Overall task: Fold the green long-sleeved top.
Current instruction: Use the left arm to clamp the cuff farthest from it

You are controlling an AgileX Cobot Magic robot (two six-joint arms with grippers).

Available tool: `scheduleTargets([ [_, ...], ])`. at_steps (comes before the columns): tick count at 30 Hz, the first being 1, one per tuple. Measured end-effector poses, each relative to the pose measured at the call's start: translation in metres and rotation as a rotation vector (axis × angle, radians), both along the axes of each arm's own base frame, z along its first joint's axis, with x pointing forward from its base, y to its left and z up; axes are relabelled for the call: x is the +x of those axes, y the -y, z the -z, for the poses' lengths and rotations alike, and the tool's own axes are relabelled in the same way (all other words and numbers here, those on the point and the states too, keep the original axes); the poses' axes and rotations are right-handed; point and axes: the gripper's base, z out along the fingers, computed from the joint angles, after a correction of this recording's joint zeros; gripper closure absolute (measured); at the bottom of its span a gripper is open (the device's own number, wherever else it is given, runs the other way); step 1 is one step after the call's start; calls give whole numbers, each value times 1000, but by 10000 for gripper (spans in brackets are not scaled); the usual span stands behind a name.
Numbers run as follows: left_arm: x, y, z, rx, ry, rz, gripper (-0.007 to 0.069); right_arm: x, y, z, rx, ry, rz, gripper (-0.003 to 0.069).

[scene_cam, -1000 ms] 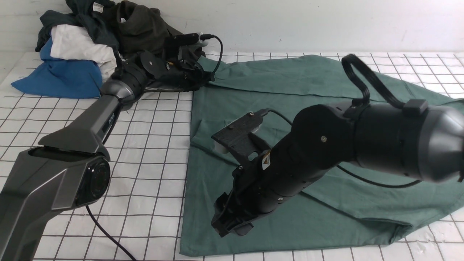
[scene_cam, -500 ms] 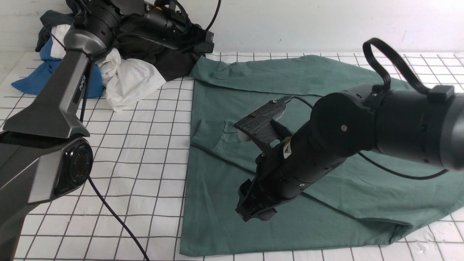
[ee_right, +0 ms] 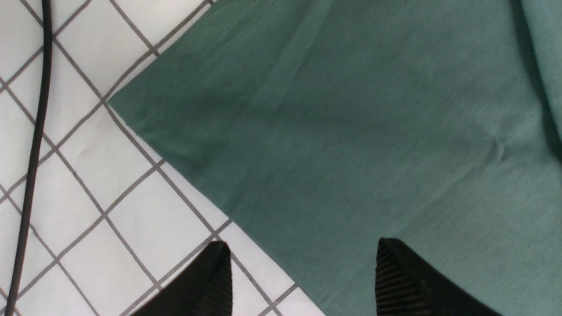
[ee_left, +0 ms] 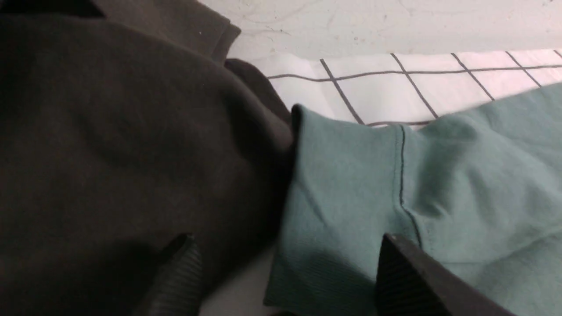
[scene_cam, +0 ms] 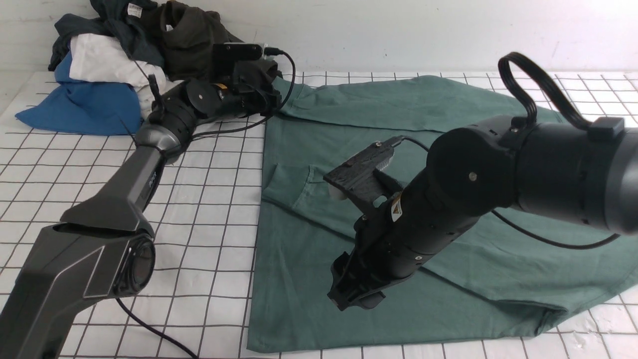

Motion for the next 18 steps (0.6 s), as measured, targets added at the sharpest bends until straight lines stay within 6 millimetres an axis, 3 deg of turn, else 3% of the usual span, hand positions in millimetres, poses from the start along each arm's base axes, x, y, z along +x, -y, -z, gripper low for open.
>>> scheduleTargets([
  [1,0,1,7,-25,1,-2,209,0,0,0,3,-3,2,249],
  [2,0,1,7,-21,3,-1,222,0,0,0,4,-3,2,249],
  [3,0,3,9,-43,11,9,342,-1,-1,0,11,-10,6,249],
  [5,0,4,10,-50,16,20,447,-1,-1,0,15,-13,8,249],
  [6,0,5,10,-40,28,42,540,-1,-1,0,16,-14,9,249],
  [7,0,6,9,-27,41,54,571,-1,-1,0,16,-14,9,249],
  [10,-1,8,2,-17,73,92,599,-1,-1,0,12,-21,9,249],
  [14,-6,13,-23,-15,73,180,601,-2,1,1,-3,-35,19,249],
  [18,-22,20,-86,1,64,318,601,1,8,1,-81,4,47,249],
])
